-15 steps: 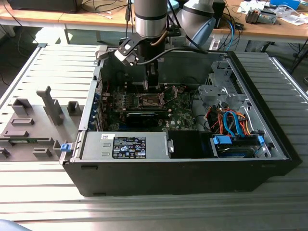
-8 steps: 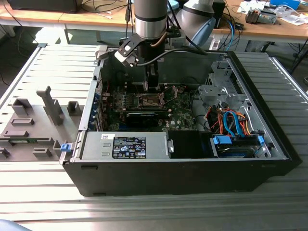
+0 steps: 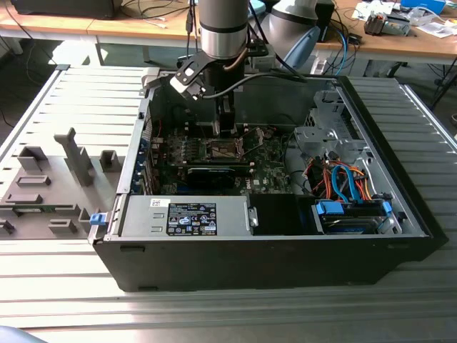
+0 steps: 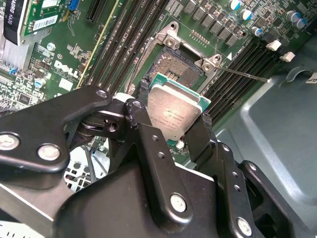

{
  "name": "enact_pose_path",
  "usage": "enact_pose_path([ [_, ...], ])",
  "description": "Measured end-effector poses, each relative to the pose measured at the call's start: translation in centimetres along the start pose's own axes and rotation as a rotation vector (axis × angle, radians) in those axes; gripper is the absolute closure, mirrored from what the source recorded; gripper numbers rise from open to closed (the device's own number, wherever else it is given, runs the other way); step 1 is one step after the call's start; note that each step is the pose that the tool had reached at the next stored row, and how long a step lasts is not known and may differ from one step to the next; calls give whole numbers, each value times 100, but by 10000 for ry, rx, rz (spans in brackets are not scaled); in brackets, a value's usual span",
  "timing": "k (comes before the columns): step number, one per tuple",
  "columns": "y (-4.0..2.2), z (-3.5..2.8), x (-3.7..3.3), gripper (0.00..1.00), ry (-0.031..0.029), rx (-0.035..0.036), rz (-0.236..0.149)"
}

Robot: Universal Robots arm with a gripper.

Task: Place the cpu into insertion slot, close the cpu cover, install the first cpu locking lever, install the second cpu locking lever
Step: 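Place the cpu into insertion slot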

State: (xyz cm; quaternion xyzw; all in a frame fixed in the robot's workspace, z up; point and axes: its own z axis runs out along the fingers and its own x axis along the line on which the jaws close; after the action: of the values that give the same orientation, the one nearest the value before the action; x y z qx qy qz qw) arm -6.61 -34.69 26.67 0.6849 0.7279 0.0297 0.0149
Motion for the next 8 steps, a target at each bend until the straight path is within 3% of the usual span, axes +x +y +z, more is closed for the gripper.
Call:
enact_pose_path([
  [8, -1, 12, 0, 46, 0, 0, 0],
])
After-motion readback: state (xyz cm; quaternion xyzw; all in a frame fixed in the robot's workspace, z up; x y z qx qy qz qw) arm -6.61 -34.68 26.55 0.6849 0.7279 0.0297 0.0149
